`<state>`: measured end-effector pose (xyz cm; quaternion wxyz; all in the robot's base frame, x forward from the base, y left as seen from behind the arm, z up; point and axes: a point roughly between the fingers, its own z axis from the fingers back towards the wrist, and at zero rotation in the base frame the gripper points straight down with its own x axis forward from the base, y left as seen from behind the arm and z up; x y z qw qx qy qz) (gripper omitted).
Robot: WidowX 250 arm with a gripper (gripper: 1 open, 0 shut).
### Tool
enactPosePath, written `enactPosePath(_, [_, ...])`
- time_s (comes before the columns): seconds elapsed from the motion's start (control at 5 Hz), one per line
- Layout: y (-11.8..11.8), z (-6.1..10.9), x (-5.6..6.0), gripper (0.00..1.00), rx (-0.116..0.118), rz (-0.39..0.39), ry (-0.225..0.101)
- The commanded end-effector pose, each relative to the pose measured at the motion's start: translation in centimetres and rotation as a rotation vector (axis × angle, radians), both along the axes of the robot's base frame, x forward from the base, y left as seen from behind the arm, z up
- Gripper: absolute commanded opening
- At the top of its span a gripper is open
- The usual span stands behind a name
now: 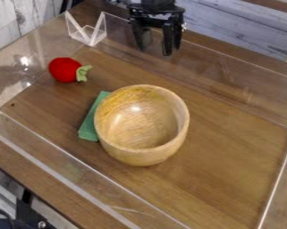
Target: Move the red object to the left side of the table
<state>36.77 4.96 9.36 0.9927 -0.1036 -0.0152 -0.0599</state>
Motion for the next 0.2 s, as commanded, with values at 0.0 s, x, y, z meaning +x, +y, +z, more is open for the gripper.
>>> enactPosePath(0.0, [0.59, 2.88, 0.08, 0.0, 0.026, 0.02, -0.099])
